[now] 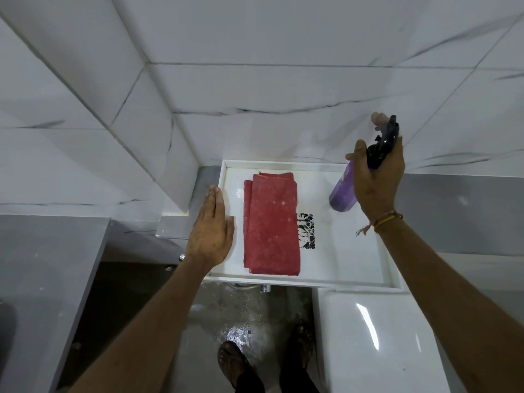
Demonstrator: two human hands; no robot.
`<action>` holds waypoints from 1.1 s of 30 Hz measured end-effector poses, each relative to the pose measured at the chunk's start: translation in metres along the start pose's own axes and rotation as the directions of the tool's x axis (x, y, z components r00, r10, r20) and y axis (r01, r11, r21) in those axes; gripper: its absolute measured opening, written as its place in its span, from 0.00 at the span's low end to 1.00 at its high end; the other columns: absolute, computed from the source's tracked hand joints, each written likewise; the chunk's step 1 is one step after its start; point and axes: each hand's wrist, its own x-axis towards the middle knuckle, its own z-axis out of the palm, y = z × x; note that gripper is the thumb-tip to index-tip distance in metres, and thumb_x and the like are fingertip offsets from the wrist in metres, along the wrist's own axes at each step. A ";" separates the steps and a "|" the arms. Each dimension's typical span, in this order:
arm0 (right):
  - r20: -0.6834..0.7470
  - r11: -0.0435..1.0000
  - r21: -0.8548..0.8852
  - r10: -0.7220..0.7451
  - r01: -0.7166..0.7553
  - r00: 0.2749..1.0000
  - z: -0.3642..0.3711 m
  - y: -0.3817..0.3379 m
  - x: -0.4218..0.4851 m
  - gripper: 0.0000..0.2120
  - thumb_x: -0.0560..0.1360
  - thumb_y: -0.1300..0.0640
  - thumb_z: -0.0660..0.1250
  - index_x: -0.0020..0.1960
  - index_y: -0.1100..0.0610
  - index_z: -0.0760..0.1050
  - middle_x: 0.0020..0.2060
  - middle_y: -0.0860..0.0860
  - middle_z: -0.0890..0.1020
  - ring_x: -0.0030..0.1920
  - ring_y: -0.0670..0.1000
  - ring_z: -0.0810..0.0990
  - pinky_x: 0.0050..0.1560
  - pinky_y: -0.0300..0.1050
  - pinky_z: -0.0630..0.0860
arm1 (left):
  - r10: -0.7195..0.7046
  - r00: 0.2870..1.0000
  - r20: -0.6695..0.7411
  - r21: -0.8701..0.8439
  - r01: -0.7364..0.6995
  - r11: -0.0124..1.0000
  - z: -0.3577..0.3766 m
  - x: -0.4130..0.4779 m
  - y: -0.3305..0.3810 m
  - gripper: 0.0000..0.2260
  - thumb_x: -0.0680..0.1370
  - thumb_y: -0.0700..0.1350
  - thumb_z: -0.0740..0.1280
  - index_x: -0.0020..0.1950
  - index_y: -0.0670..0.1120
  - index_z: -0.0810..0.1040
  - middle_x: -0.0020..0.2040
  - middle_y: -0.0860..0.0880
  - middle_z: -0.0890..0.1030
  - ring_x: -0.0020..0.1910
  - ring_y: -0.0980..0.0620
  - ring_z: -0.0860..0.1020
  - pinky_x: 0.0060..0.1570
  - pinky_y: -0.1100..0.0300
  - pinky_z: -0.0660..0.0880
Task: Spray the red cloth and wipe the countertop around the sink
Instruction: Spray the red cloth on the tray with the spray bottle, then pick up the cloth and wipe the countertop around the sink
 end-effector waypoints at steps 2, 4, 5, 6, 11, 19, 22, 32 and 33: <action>-0.015 0.999 -0.024 0.037 -0.038 0.999 0.002 0.002 -0.002 0.24 0.75 0.53 0.63 0.68 0.61 0.66 0.60 0.42 0.74 0.47 0.65 0.82 0.55 0.59 0.78 | -0.009 1.000 -0.007 0.001 0.009 1.000 0.001 0.000 -0.001 0.31 0.81 0.54 0.51 0.77 0.43 0.40 0.80 0.45 0.42 0.78 0.48 0.42 0.75 0.57 0.44; -0.009 0.997 -0.056 0.051 -0.052 0.999 0.003 0.002 -0.006 0.25 0.74 0.52 0.65 0.68 0.60 0.66 0.59 0.41 0.74 0.51 0.59 0.81 0.60 0.51 0.77 | -0.002 1.000 -0.016 0.004 0.002 1.000 0.002 0.000 -0.002 0.31 0.81 0.54 0.50 0.77 0.43 0.40 0.79 0.46 0.42 0.78 0.49 0.42 0.75 0.57 0.44; -0.008 0.995 -0.070 0.068 -0.069 0.998 0.004 0.003 -0.008 0.27 0.74 0.51 0.66 0.69 0.60 0.66 0.59 0.42 0.75 0.53 0.56 0.80 0.61 0.45 0.76 | 0.001 1.000 -0.018 0.005 -0.001 1.000 0.003 0.000 -0.002 0.31 0.81 0.55 0.49 0.77 0.43 0.40 0.79 0.46 0.42 0.78 0.50 0.42 0.75 0.57 0.45; -0.013 0.992 -0.087 0.090 -0.091 0.996 0.004 0.004 -0.011 0.29 0.73 0.51 0.68 0.70 0.61 0.64 0.61 0.45 0.75 0.55 0.54 0.78 0.62 0.42 0.74 | -0.001 1.000 -0.019 0.007 0.001 1.000 0.003 0.000 -0.003 0.31 0.81 0.55 0.49 0.77 0.43 0.40 0.80 0.46 0.42 0.77 0.50 0.41 0.75 0.56 0.45; -0.268 0.956 -0.211 0.146 -0.206 0.952 0.003 0.004 -0.060 0.38 0.73 0.44 0.63 0.71 0.69 0.58 0.66 0.67 0.64 0.65 0.62 0.68 0.68 0.56 0.66 | -0.014 1.000 -0.020 0.006 0.015 1.000 0.005 0.002 -0.004 0.31 0.81 0.55 0.50 0.77 0.44 0.39 0.80 0.46 0.42 0.75 0.53 0.39 0.74 0.58 0.44; 0.033 0.926 -0.228 0.315 -0.299 0.949 0.038 -0.020 -0.115 0.16 0.76 0.55 0.64 0.60 0.61 0.68 0.55 0.56 0.74 0.52 0.53 0.75 0.51 0.54 0.78 | -0.017 1.000 -0.011 -0.008 0.017 1.000 0.003 0.001 -0.002 0.31 0.81 0.55 0.49 0.77 0.44 0.38 0.80 0.46 0.41 0.78 0.50 0.42 0.74 0.58 0.44; 0.320 0.809 -0.466 0.532 -0.359 0.784 0.058 -0.015 -0.104 0.22 0.76 0.48 0.63 0.64 0.61 0.67 0.60 0.59 0.75 0.60 0.58 0.75 0.62 0.54 0.75 | 0.008 1.000 -0.018 -0.023 -0.009 1.000 0.000 0.000 -0.001 0.30 0.82 0.52 0.50 0.77 0.42 0.39 0.79 0.44 0.43 0.79 0.48 0.44 0.76 0.56 0.47; 0.294 0.622 -0.680 0.716 -0.387 0.633 0.082 -0.001 -0.069 0.30 0.73 0.45 0.68 0.63 0.67 0.69 0.59 0.63 0.78 0.60 0.64 0.77 0.61 0.58 0.75 | -0.007 1.000 -0.009 -0.004 0.007 1.000 0.003 0.001 -0.004 0.31 0.81 0.55 0.48 0.77 0.43 0.38 0.80 0.46 0.41 0.78 0.49 0.42 0.75 0.58 0.43; 0.301 0.626 -0.658 0.729 -0.419 0.615 0.083 0.000 -0.066 0.27 0.72 0.46 0.69 0.60 0.66 0.72 0.56 0.62 0.80 0.58 0.63 0.79 0.59 0.58 0.77 | -0.008 1.000 -0.009 -0.002 0.008 1.000 0.004 0.001 -0.004 0.31 0.81 0.55 0.49 0.77 0.43 0.38 0.80 0.46 0.41 0.78 0.49 0.42 0.74 0.59 0.43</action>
